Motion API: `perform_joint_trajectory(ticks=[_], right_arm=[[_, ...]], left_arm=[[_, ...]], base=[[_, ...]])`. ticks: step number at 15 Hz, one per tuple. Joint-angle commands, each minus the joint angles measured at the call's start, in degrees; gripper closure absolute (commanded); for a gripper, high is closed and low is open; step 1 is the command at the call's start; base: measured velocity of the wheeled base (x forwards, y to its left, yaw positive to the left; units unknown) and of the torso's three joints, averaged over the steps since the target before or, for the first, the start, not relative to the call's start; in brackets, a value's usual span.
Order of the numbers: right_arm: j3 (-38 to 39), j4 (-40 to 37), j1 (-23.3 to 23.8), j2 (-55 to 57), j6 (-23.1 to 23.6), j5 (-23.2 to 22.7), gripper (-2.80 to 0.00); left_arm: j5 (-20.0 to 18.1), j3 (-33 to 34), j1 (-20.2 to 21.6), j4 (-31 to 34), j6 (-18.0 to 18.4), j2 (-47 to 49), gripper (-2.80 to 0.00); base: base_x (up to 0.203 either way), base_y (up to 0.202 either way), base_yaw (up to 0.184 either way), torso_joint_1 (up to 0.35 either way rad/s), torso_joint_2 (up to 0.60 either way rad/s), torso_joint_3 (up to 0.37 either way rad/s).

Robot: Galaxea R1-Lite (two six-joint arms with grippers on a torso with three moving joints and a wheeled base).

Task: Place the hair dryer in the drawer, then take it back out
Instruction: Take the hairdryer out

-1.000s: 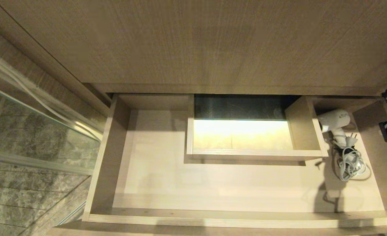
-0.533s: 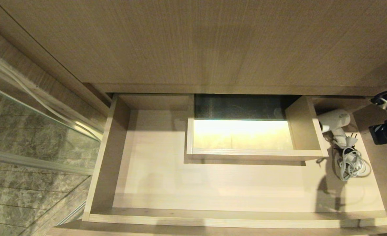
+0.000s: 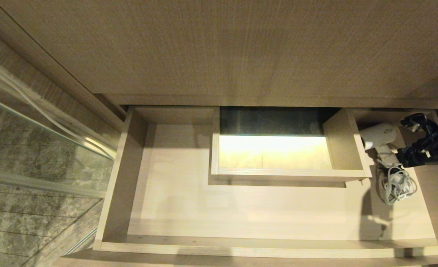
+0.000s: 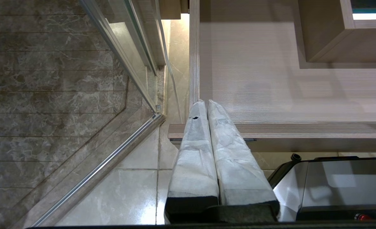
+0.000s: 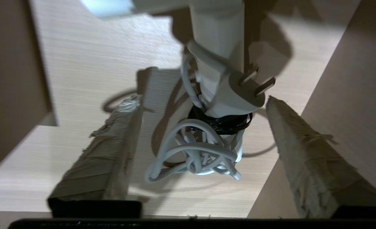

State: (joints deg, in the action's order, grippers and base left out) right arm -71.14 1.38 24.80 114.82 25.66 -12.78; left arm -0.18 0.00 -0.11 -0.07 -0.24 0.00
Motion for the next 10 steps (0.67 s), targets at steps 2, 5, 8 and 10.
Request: perform_joint_trajectory(ticks=[2,5,8,10], right_arm=[[-1.4,1.3,0.8,3.3,1.1,-0.1,-2.80],[-1.7,1.7,1.2,3.4,2.8,0.1,-2.80],[-2.6,2.1,1.2,6.3,2.3,-0.4,-2.80],[-4.5,2.3,1.2,8.9,2.4,-1.0,-2.80]], left_arm=[[0.0,0.1,-0.1,0.0,0.0,0.0,0.00],[0.0,0.0,-0.1,0.0,0.0,0.0,0.00],[0.0,0.0,0.0,0.0,0.0,0.0,0.00],[0.0,0.0,-0.1,0.0,0.0,0.0,0.00]], base=[[0.000,0.000,0.000,0.000,0.00,0.000],[0.000,0.000,0.000,0.000,0.00,0.000],[0.000,0.000,0.000,0.000,0.00,0.000],[0.000,0.000,0.000,0.000,0.00,0.000]])
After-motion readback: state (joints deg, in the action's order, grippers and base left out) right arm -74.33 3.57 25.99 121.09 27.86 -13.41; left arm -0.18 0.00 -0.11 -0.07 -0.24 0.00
